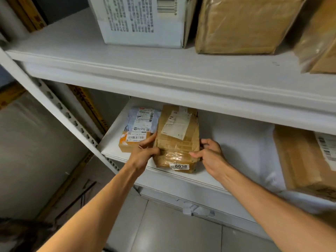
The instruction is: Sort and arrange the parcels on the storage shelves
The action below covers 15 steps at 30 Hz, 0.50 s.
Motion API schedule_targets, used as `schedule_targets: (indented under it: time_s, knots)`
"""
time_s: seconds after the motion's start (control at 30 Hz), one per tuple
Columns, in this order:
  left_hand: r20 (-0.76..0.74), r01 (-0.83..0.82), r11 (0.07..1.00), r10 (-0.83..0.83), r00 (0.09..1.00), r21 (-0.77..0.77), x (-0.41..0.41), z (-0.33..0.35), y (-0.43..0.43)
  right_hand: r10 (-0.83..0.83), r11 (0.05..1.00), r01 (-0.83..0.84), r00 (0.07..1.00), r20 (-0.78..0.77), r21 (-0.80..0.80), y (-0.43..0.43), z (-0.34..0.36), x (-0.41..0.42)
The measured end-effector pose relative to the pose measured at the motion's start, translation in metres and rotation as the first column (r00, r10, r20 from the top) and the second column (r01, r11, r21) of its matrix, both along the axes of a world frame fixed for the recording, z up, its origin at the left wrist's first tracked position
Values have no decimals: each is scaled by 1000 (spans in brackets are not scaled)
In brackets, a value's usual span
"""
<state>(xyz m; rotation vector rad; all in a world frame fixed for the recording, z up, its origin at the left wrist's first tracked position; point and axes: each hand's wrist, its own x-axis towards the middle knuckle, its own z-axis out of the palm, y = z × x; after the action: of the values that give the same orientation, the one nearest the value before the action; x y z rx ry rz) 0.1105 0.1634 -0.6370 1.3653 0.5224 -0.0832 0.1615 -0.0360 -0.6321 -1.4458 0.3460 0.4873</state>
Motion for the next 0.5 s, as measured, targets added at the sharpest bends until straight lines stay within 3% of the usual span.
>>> schedule_targets:
  time_s: [0.37,0.5]
  knots:
    - [27,-100,994,99,995,42,-11,-14,-12,12,995,-1,995,104,-105,7,-24,-4]
    - [-30,-1,977,7,1000,211,-17,-1,-16,162,929,-81,966,200,-361,9,-14,-15]
